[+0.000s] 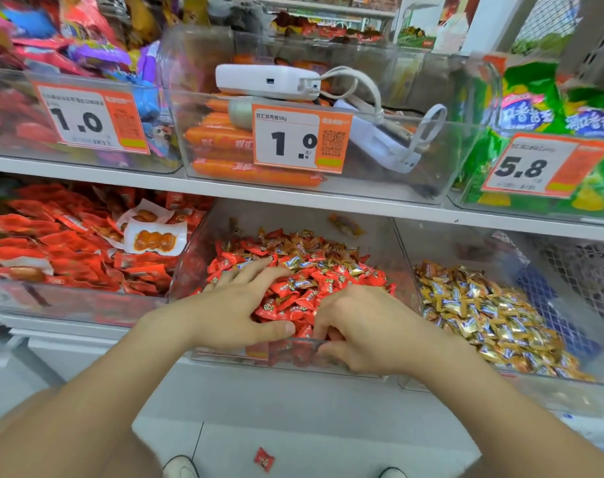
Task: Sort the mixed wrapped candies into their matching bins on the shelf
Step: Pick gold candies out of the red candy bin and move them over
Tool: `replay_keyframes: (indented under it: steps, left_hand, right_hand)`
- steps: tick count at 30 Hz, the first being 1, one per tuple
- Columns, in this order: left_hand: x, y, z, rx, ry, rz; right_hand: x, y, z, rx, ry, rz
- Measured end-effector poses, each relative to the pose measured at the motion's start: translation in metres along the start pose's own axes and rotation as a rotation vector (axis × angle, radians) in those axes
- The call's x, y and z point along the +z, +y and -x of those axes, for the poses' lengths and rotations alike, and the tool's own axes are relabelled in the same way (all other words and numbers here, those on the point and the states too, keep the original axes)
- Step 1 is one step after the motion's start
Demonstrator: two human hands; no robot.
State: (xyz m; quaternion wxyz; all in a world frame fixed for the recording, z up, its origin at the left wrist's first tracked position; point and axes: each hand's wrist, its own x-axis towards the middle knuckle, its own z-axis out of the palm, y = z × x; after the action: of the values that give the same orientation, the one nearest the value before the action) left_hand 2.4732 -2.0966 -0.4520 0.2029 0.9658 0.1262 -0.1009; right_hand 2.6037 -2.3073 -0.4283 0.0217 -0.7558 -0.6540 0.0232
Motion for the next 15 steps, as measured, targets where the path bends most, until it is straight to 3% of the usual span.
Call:
replay_keyframes:
  steps: [8,12,15]
  left_hand:
    - [-0.003,0.011,-0.002,0.083,0.389,-0.042]
    - [-0.001,0.014,-0.010,0.155,0.418,-0.043]
    - [0.003,0.019,-0.023,0.188,0.402,-0.006]
  right_hand:
    - [-0.004,-0.006,0.011,-0.021,-0.061,0.021]
    - [-0.004,-0.006,0.012,-0.016,-0.034,-0.044]
    - [-0.013,0.000,0.010,0.077,0.038,-0.346]
